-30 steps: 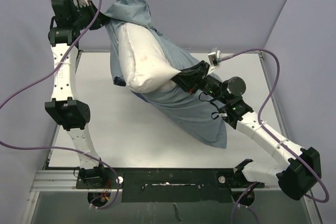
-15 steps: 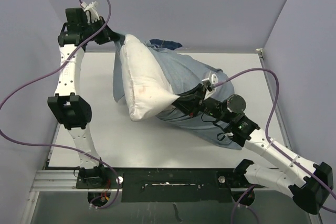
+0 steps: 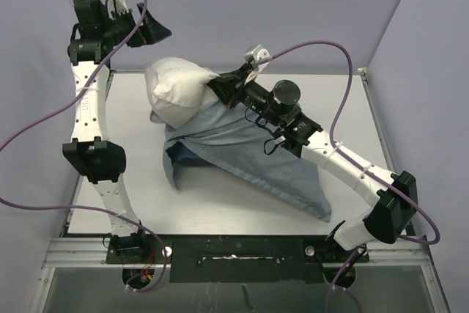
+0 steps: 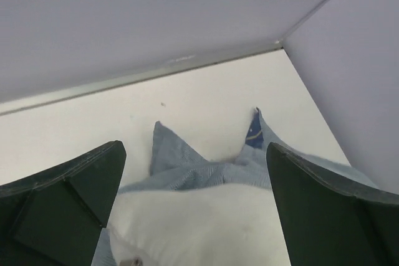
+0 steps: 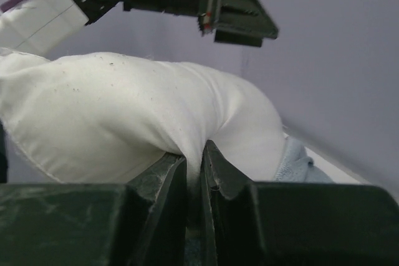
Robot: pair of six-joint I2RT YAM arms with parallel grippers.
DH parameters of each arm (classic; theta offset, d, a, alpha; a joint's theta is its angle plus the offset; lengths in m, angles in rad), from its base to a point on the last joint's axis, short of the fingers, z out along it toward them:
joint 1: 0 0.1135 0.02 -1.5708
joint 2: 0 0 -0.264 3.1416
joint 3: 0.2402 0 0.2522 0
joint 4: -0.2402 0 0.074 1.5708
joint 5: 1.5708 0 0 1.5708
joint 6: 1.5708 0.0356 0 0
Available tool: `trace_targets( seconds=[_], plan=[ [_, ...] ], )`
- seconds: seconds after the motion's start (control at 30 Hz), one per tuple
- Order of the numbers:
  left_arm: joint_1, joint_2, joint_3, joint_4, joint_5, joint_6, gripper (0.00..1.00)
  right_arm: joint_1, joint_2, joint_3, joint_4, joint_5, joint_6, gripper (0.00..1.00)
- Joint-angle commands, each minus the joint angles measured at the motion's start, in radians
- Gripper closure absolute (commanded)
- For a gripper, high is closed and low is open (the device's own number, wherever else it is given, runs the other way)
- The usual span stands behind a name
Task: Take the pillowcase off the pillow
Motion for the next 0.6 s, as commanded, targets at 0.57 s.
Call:
trace_targets(
  seconds=[0.57],
  plan=[
    [0.047, -0.468, -0.612, 0.226, 0.456, 0.12, 0.02, -0.07, -0.002, 0.034, 0.264, 0.462, -0.056, 1.0]
  ],
)
